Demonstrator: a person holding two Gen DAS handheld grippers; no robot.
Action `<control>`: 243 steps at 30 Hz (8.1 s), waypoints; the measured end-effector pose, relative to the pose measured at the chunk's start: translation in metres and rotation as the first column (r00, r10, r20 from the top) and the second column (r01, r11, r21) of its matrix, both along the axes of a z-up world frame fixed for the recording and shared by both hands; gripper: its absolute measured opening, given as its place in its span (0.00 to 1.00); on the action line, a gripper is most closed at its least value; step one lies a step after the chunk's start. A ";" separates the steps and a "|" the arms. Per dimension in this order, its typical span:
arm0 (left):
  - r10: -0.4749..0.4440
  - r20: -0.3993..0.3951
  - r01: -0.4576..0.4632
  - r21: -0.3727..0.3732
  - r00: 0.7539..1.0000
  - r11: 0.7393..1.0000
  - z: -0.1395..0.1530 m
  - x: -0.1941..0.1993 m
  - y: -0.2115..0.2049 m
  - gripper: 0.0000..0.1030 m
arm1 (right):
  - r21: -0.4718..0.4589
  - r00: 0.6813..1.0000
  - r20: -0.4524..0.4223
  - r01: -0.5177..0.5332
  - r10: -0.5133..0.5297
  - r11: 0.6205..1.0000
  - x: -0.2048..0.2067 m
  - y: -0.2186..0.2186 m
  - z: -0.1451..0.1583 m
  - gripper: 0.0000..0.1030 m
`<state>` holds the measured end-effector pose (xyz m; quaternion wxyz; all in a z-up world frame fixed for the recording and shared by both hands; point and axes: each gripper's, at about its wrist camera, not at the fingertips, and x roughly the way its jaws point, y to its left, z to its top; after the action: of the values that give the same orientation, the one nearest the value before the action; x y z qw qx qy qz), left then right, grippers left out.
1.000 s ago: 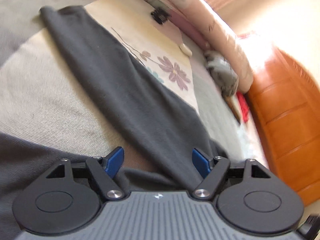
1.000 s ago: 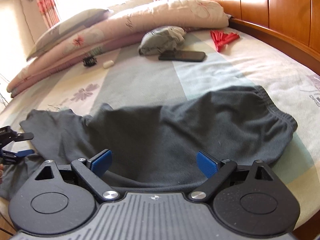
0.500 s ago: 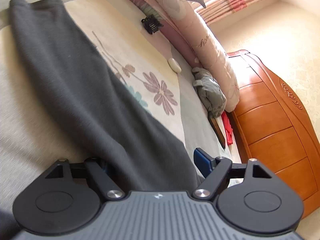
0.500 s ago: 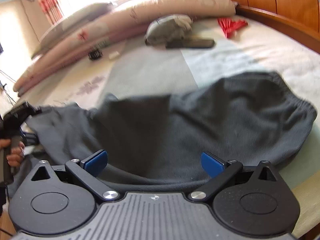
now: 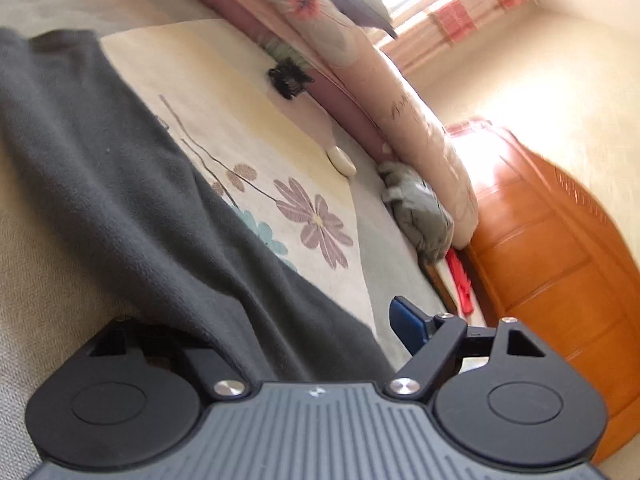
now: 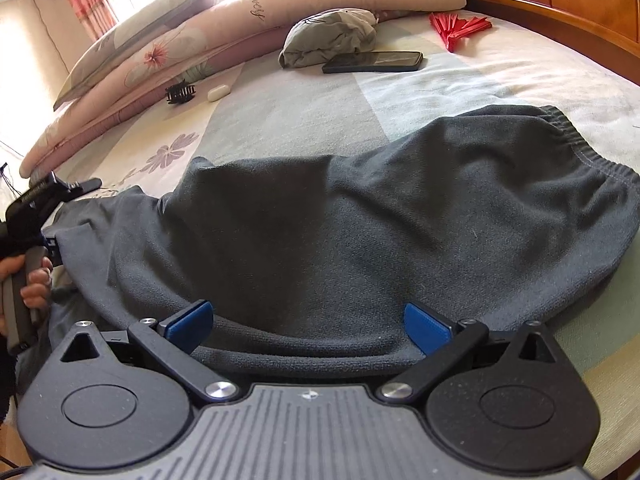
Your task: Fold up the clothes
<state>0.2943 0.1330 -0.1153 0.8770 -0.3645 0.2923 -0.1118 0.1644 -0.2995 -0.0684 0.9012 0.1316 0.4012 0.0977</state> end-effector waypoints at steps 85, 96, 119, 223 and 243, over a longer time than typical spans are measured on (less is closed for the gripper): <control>0.066 -0.120 0.037 0.698 0.991 0.715 0.099 -0.214 0.007 0.39 | -0.280 0.996 0.080 -0.003 0.027 0.960 -0.017 -0.004 -0.011 1.00; -0.333 0.013 0.247 0.643 0.943 0.725 0.106 -0.159 -0.095 0.56 | -0.276 0.996 0.085 0.007 0.017 0.961 -0.015 -0.014 0.001 1.00; -0.320 -0.036 0.274 0.613 0.947 0.741 0.110 -0.168 -0.082 0.60 | -0.335 0.994 0.059 0.109 -0.095 0.936 0.009 -0.036 -0.011 1.00; -0.805 -0.113 0.779 0.361 0.582 0.513 0.051 0.027 -0.247 0.73 | -0.229 0.985 0.171 0.029 0.011 0.973 0.075 -0.047 0.021 1.00; -0.797 -0.154 0.732 0.525 0.584 0.435 0.063 -0.044 -0.246 0.72 | -0.310 1.000 0.004 -0.022 0.024 0.950 0.049 -0.053 -0.005 1.00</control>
<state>0.2501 -0.1131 -0.0519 0.8095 0.0756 0.3920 -0.4306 0.2137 -0.3526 -0.0734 0.9109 -0.0166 0.4098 0.0446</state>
